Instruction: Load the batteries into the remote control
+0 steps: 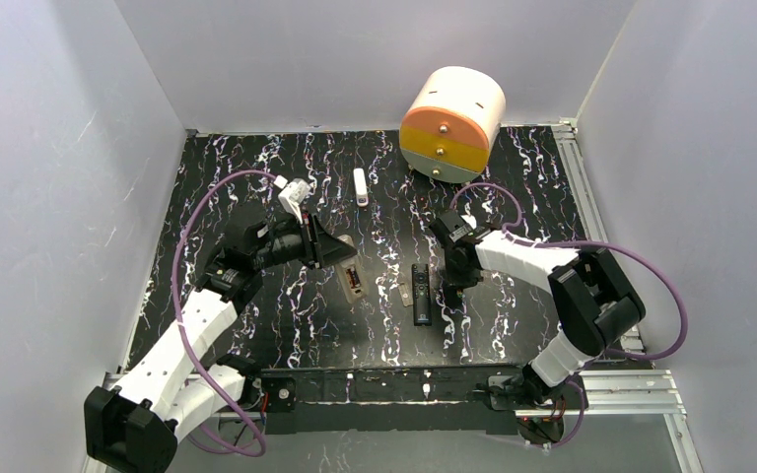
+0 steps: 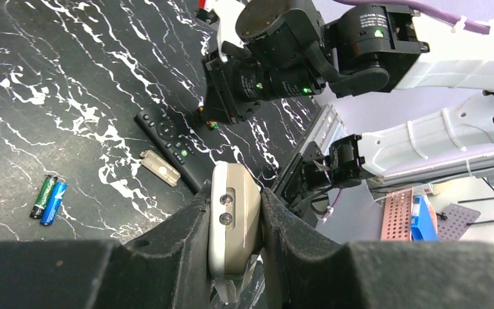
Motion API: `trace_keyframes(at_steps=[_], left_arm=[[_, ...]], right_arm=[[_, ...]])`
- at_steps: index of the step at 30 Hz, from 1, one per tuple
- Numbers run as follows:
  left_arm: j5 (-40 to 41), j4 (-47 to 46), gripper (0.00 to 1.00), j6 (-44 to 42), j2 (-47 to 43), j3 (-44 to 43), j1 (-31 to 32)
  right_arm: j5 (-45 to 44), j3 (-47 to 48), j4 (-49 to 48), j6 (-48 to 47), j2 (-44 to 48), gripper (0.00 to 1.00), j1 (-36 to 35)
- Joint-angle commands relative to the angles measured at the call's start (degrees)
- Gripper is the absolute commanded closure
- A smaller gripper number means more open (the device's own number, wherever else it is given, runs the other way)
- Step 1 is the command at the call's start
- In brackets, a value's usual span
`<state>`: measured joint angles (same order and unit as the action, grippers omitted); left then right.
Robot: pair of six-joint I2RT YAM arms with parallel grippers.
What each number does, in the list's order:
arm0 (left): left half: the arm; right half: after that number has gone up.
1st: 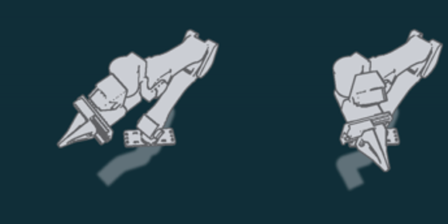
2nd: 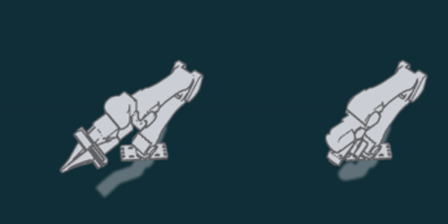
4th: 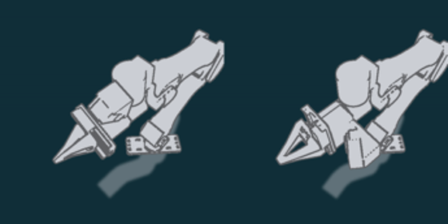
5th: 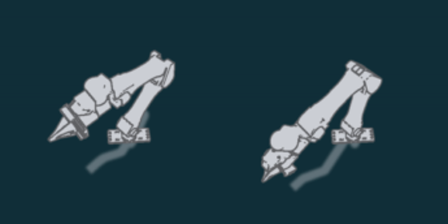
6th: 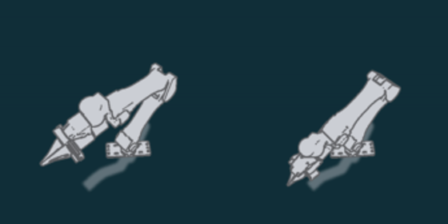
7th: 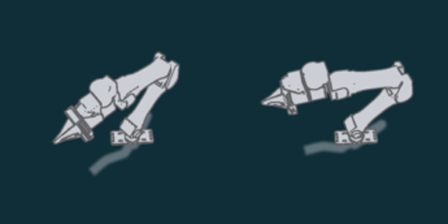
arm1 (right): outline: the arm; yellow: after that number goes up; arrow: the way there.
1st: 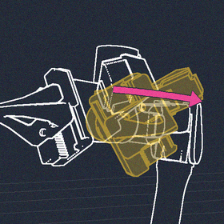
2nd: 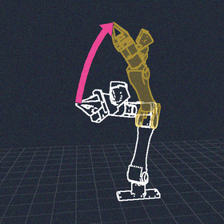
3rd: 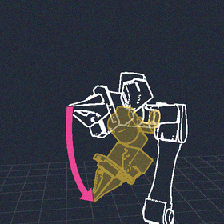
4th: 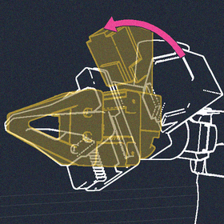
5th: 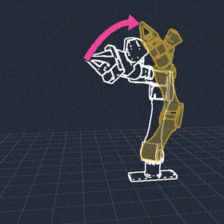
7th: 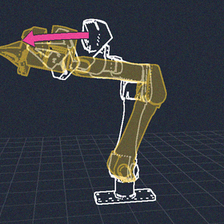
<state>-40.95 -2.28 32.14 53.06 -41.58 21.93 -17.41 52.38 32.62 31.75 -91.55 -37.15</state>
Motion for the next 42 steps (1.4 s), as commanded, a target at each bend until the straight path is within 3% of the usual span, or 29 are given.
trace_keyframes(at_steps=[1, 6, 19, 28, 42], left_arm=[[2.9, -0.1, 1.00, 1.1, -0.5, 1.7, 0.3], [4.5, 0.7, 1.00, 1.0, -1.9, 3.1, 0.4], [4.1, -0.1, 1.00, 1.7, -3.0, 4.9, 0.4], [4.5, -0.1, 1.00, 2.1, -2.2, 5.2, 0.4], [5.3, -0.6, 1.00, 2.5, -1.4, 6.7, 0.5]], right_arm=[[1.1, -0.7, 4.4, -0.3, -3.5, 0.74, -0.2], [0.2, -1.1, 4.7, -0.9, -4.9, 0.71, -0.2], [2.1, -2.7, 2.4, 0.1, -2.7, 0.49, -0.2], [1.6, 0.4, 5.0, 0.3, -3.8, 0.44, -0.3], [7.2, -5.0, 0.6, -0.1, -2.7, 0.54, -0.2]])
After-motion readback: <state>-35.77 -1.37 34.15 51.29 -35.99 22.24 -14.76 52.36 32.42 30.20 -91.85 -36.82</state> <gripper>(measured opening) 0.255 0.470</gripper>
